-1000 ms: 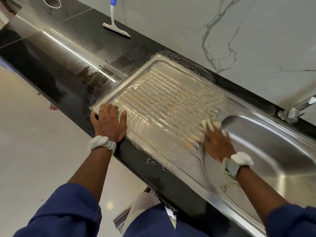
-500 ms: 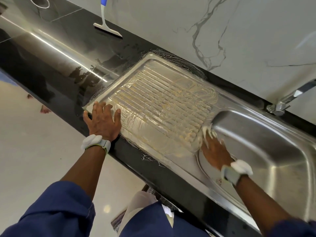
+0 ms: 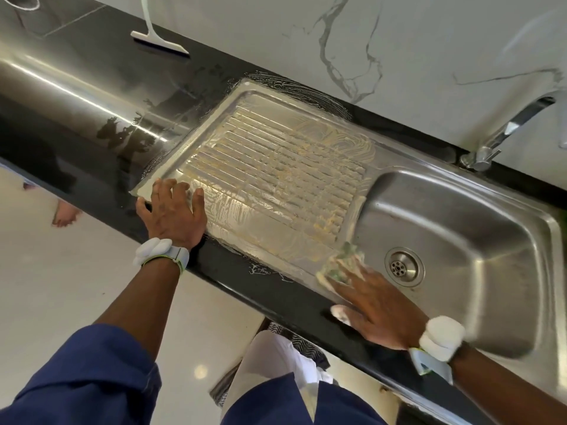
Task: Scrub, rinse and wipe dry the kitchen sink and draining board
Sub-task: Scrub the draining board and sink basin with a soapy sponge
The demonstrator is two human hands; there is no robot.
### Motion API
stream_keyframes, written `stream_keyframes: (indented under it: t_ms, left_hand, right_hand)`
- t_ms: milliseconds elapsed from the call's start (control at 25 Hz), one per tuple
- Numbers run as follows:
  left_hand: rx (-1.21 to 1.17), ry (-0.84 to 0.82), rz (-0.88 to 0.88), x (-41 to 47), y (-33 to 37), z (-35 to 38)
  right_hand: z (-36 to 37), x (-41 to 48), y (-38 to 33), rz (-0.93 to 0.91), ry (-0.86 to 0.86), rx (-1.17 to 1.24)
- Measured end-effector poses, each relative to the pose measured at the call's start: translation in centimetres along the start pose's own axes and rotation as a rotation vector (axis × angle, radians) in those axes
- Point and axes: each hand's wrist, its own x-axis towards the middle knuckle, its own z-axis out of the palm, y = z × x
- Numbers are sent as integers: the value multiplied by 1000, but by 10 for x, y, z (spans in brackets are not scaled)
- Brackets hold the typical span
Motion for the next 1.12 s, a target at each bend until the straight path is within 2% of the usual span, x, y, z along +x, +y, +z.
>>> stream_keyframes:
  t_ms: [80,240,400,480,560,680,800,920,960,1040,1120]
  left_hand:
    - [-6,3,7,-2,2,-1]
    - [-16,26,36,-3,-1,-2]
    - [-34,11,68,-1,1,-2]
    - [-33,18,87,-1,1,-1]
    - [-32,19,133,-2,3,-2]
    - [-70,-27,124,-3,5,-9]
    - [-128,-18,289,-19,4,-18]
    - [-214,-97,498,-50,38,-25]
    - [-257,-129,552,-60,58,-28]
    - [-349,-194,663,-88,104,-33]
    - [-395,-236,723,-114,143,-36]
  right_hand:
    - [0,34,-26,-24,38,63]
    - [15,75,-72,125,94,159]
    - [23,5,-65,296,165,23]
    - [24,-29,-54,469,176,6]
    - [24,-18,-65,608,182,44]
    - [21,61,-108,526,210,197]
    - [19,82,-135,617,227,238]
    - [45,13,-122,655,252,60]
    - [54,-17,-112,709,261,-5]
    - [70,-83,-82,983,291,-31]
    - [73,-129,-55,1259,237,22]
